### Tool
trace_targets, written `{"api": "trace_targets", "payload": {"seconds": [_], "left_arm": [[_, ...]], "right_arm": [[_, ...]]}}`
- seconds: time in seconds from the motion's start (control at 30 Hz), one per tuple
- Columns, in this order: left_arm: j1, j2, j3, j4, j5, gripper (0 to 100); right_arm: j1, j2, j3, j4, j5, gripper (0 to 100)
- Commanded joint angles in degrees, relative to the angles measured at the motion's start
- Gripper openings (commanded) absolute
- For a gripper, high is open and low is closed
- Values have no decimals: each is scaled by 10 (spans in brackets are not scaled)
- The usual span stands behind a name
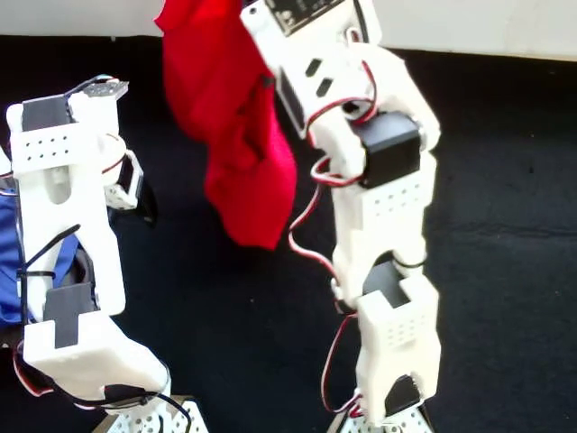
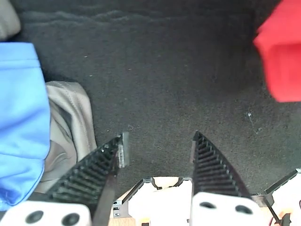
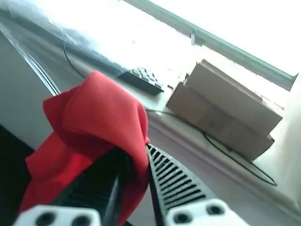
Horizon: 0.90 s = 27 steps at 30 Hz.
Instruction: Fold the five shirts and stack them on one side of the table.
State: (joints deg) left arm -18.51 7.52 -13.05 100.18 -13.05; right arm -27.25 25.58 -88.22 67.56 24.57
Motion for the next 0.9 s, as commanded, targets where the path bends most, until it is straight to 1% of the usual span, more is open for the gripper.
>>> {"api": "trace_targets", "payload": {"seconds": [0.0,0.17,0.3,0.37,0.47,0.63,0.77,0.87], "left_arm": [[46,-26,-3,6,4,220],[116,-22,-2,-2,4,220],[171,-22,5,-27,4,220],[196,-22,28,-64,5,221],[225,-22,76,-142,47,223],[256,-22,157,-288,120,300],[289,-15,204,-396,124,301],[291,32,210,-467,124,289]], "right_arm": [[54,7,45,58,4,5],[99,86,141,156,4,5],[125,162,165,174,4,5],[139,193,144,174,4,5],[160,228,90,174,4,5],[191,266,3,181,4,5],[199,287,-39,221,4,5],[198,298,-70,255,4,5]]}}
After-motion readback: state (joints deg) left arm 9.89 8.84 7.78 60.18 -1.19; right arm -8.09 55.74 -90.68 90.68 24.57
